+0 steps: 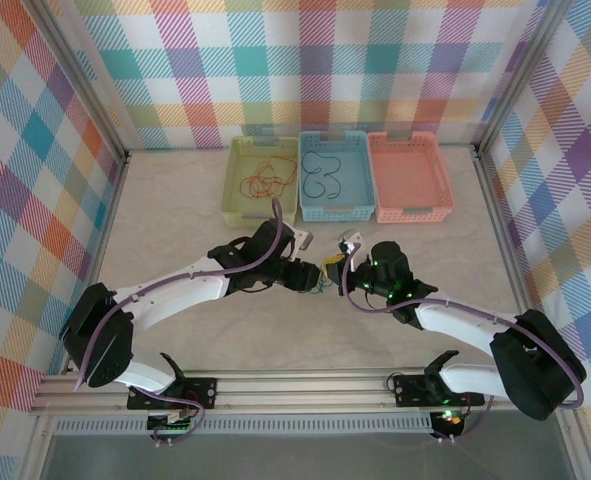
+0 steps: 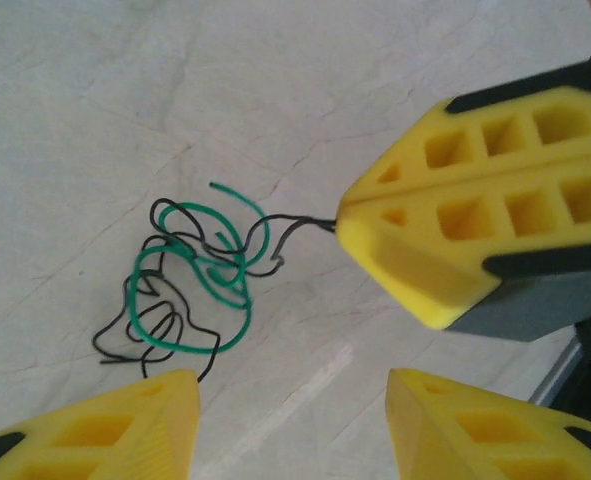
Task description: Untangle the cables
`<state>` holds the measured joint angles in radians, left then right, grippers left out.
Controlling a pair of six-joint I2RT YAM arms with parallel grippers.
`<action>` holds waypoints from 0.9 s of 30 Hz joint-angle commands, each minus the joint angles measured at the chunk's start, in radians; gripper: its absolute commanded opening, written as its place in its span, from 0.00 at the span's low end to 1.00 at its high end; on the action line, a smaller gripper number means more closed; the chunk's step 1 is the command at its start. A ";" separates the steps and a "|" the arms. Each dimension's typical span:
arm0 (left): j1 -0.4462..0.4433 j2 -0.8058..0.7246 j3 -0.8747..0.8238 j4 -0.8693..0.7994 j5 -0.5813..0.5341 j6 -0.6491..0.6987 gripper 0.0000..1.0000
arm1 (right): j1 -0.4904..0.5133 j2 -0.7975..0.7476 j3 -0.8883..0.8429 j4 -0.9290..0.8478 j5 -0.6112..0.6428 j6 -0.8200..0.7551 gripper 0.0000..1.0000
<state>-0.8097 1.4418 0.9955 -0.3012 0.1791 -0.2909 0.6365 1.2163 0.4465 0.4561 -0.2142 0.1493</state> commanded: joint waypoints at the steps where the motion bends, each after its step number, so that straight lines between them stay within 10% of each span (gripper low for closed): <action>1: -0.001 -0.039 -0.023 -0.022 -0.056 0.048 0.53 | 0.006 -0.018 0.004 0.054 -0.048 0.045 0.00; 27: -0.024 0.048 0.017 0.122 -0.156 -0.001 0.52 | 0.001 -0.083 0.163 -0.159 -0.078 0.154 0.00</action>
<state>-0.8227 1.4780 0.9825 -0.1825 0.0868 -0.2760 0.6296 1.1671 0.5476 0.3477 -0.2485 0.2737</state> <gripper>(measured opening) 0.530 0.064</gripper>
